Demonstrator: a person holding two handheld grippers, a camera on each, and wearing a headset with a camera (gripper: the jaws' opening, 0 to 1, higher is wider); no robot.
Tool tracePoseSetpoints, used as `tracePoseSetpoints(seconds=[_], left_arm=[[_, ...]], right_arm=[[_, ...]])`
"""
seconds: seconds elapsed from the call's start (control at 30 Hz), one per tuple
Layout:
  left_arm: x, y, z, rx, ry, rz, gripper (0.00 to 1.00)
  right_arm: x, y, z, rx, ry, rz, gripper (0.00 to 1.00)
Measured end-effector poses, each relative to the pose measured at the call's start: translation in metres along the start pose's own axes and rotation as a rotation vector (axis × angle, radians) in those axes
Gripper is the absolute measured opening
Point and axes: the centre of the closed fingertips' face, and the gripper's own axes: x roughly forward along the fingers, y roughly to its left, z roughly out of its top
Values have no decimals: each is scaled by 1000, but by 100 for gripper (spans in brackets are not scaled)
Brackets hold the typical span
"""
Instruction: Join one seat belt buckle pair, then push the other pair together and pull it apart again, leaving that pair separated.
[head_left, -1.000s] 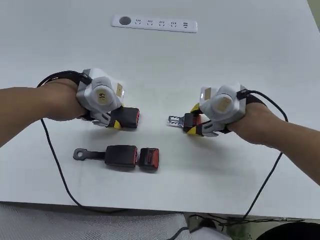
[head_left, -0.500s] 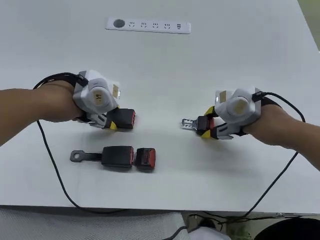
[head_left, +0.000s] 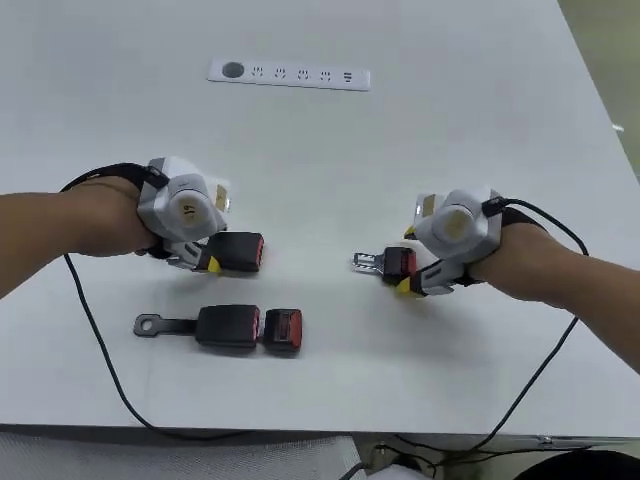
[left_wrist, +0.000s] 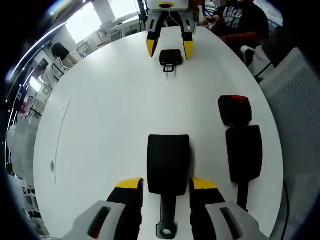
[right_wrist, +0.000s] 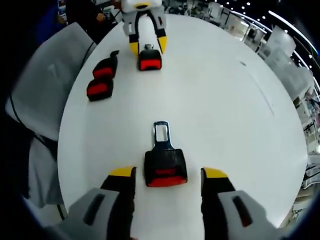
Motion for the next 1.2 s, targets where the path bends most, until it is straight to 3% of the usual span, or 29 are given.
tracePoseSetpoints(seconds=[0.13, 0.2, 0.23, 0.37, 0.5, 0.63, 0.73, 0.8, 0.97, 1.2], left_arm=[[-19, -5, 2, -80, -60, 50, 38], [-29, -17, 4, -168, -105, 37, 40], [-34, -23, 4, -183, -127, 40, 43], [-51, -35, -6, -225, -152, 75, 47], [-68, -46, -20, -341, -202, 106, 54], [-86, -59, -33, -433, -223, 135, 59], [-101, -68, -41, -489, -244, 169, 62], [-106, -76, -45, -549, -259, 173, 67], [-115, -93, -59, -594, -251, 192, 75], [-129, -101, -76, -682, -261, 262, 83]], right_arm=[[-11, 12, 6, 39, -36, -5, 57], [-18, 21, 11, 53, -58, -11, 59], [-18, 23, 11, 65, -70, -11, 59], [-28, 40, 16, 114, -101, -25, 62], [-38, 54, 22, 159, -144, -44, 67], [-50, 63, 27, 244, -192, -67, 73], [-58, 68, 31, 265, -219, -72, 75], [-64, 66, 33, 271, -242, -106, 75], [-76, 69, 32, 311, -277, -136, 78], [-78, 79, 21, 341, -282, -128, 91]])
